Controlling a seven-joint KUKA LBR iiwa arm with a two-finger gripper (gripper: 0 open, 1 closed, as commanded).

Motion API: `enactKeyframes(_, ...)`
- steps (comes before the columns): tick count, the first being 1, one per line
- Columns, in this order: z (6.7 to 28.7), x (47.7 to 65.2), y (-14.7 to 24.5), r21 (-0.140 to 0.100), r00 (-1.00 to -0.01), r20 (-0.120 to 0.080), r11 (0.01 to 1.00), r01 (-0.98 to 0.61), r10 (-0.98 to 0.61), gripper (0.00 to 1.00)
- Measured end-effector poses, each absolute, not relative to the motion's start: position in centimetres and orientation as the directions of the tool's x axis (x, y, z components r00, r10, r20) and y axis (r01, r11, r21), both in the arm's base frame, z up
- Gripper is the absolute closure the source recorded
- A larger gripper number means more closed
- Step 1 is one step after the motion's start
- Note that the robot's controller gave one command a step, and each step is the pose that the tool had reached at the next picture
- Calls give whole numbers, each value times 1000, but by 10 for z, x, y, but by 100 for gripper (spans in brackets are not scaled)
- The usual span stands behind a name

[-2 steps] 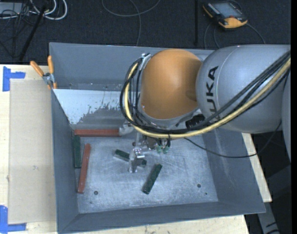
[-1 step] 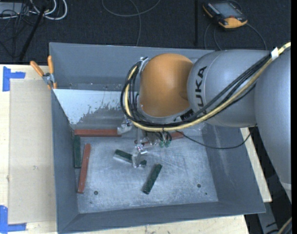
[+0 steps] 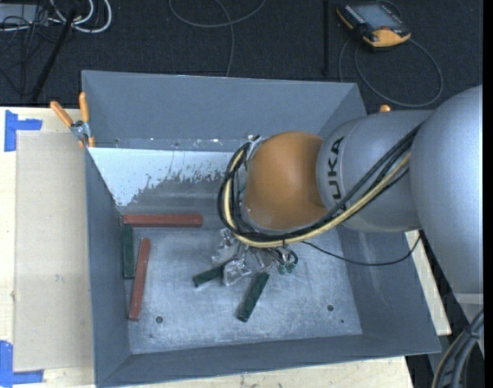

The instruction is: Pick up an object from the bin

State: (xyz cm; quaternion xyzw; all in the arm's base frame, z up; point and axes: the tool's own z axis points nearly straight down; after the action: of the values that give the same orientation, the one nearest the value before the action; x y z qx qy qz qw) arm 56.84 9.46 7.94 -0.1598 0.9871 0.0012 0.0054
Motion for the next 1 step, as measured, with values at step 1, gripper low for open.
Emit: enactKeyframes(1, 79, 568, 95, 1, -949, -11, 949, -315, -315, 100)
